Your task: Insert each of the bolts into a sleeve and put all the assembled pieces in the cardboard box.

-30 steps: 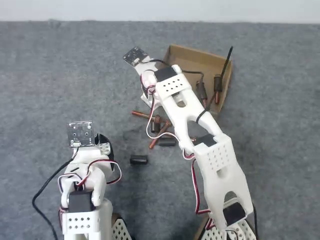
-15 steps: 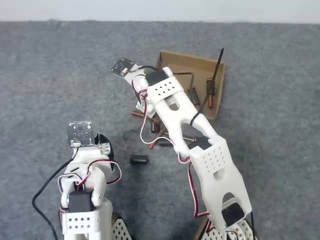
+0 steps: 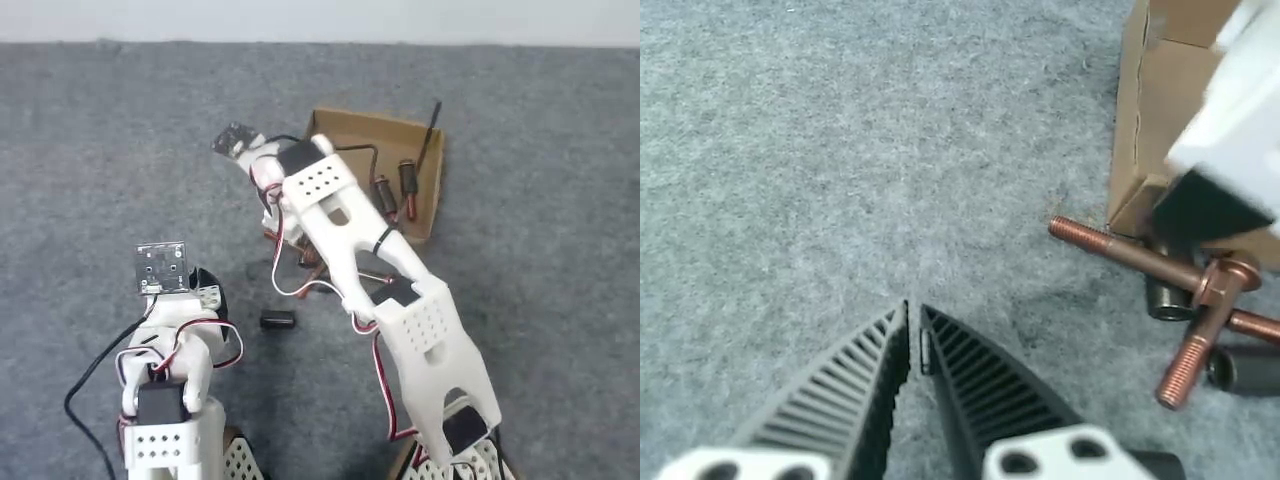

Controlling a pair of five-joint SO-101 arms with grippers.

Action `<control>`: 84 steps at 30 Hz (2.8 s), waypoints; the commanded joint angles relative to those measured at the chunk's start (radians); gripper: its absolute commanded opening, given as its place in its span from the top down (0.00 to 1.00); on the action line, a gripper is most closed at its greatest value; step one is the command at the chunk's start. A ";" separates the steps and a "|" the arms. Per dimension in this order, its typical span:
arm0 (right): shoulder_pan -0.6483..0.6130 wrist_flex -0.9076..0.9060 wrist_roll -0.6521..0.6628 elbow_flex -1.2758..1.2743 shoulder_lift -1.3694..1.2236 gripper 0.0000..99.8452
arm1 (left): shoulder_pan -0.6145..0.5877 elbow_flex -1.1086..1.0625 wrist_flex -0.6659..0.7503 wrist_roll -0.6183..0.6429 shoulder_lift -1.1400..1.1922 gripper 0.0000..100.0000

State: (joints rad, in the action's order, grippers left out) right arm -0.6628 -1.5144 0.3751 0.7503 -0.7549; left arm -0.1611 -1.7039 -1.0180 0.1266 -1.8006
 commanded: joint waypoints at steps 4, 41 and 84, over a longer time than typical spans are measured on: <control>0.041 -0.222 -0.015 0.193 0.213 0.85 | -0.002 0.018 0.003 -0.011 -0.015 0.99; -0.062 0.053 0.322 -1.079 0.944 0.91 | -0.002 0.018 0.003 -0.011 -0.015 0.99; 0.001 0.641 0.482 -1.171 0.570 0.96 | 0.000 0.018 0.021 -0.011 -0.015 0.99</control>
State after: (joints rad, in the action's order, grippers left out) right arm -0.6720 -0.9037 0.8401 -0.4618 -0.1811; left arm -0.1611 -1.7039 -1.0180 0.1250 -1.8006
